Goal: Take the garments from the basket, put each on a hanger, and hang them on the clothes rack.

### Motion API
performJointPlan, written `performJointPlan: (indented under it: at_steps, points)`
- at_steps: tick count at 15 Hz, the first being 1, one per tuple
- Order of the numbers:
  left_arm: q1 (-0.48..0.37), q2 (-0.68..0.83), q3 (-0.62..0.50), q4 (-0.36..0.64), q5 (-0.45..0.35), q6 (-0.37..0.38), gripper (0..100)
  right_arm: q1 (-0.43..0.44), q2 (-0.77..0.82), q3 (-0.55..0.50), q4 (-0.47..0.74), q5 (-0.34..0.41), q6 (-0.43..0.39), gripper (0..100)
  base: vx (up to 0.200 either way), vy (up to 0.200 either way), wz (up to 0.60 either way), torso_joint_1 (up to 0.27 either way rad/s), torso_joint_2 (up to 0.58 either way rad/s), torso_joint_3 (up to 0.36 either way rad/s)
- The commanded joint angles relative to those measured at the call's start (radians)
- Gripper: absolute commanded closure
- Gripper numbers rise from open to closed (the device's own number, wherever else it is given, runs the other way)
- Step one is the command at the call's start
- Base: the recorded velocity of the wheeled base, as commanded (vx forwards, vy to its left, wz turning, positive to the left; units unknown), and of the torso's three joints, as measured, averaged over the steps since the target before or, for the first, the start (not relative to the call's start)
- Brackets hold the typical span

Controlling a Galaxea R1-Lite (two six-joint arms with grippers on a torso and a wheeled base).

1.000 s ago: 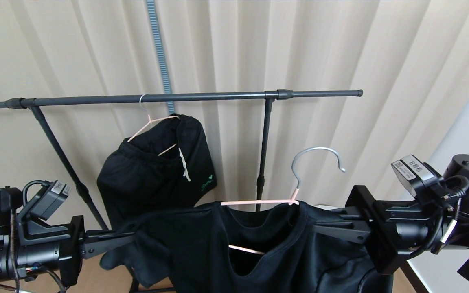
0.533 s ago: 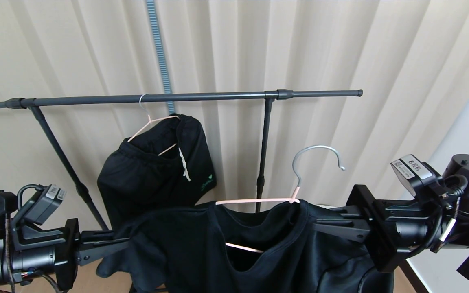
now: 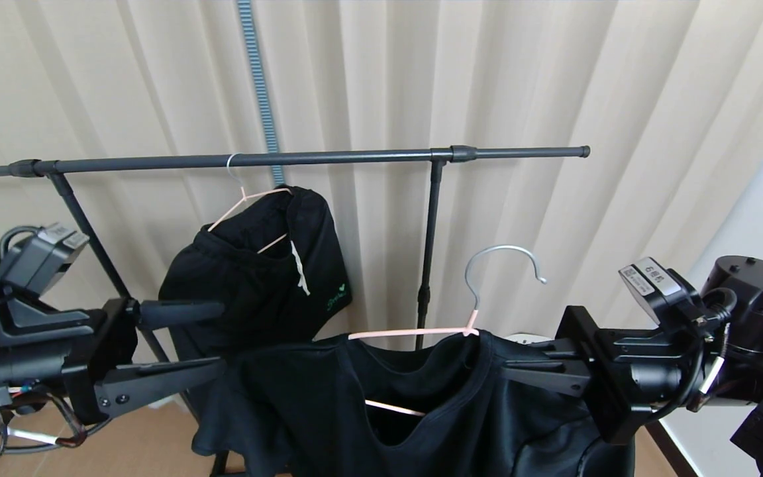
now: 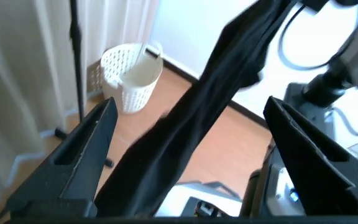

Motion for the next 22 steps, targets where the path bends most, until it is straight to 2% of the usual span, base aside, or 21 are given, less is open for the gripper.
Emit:
performJointPlan:
  at_steps: [1, 2, 4, 6, 12, 13, 16, 18, 19, 22]
  points:
    - [-0.079, -0.036, -0.103, 0.03, 0.004, -0.014, 0, 0.005, 0.029, 0.0, -0.001, 0.001, 0.0, 100, 0.0, 0.0, 0.0, 0.0, 0.0, 0.0]
    - [-0.127, -0.034, -0.167, 0.11, 0.007, -0.014, 0, 0.017, 0.039, 0.0, -0.001, 0.001, 0.0, 100, 0.0, 0.0, 0.0, 0.0, 0.0, 0.0]
    - [-0.202, -0.01, -0.227, 0.203, 0.03, 0.0, 0, 0.031, 0.039, 0.001, -0.001, 0.001, 0.0, 100, 0.0, 0.0, 0.0, 0.0, 0.0, 0.0]
    - [-0.245, 0.033, -0.248, 0.208, 0.071, 0.036, 0, 0.036, 0.039, 0.003, -0.001, 0.001, -0.002, 100, 0.0, 0.0, 0.0, 0.0, 0.0, 0.0]
    - [-0.339, 0.131, -0.262, 0.211, 0.113, 0.118, 0, 0.051, 0.039, 0.004, -0.002, 0.001, -0.002, 100, 0.0, 0.0, 0.0, 0.0, 0.0, 0.0]
    - [-0.372, 0.145, -0.261, 0.223, 0.166, 0.158, 0, 0.054, 0.039, 0.004, -0.001, 0.001, -0.003, 100, 0.0, 0.0, 0.0, 0.0, 0.0, 0.0]
    - [-0.408, 0.143, -0.291, 0.342, 0.189, 0.256, 0, 0.059, 0.039, 0.004, -0.001, 0.001, -0.003, 100, 0.0, 0.0, 0.0, 0.0, 0.0, 0.0]
    - [-0.455, 0.14, -0.31, 0.414, 0.32, 0.331, 0, 0.059, 0.037, 0.004, -0.001, 0.001, -0.003, 100, 0.0, 0.0, 0.0, 0.0, 0.0, 0.0]
    - [-0.468, 0.14, -0.31, 0.418, 0.347, 0.349, 0, 0.059, 0.036, 0.004, -0.001, 0.001, -0.003, 100, 0.0, 0.0, 0.0, 0.0, 0.0, 0.0]
    - [-0.475, 0.142, -0.308, 0.42, 0.352, 0.366, 0, 0.059, 0.029, 0.006, -0.001, 0.001, -0.003, 100, 0.0, 0.0, 0.0, 0.0, 0.0, 0.0]
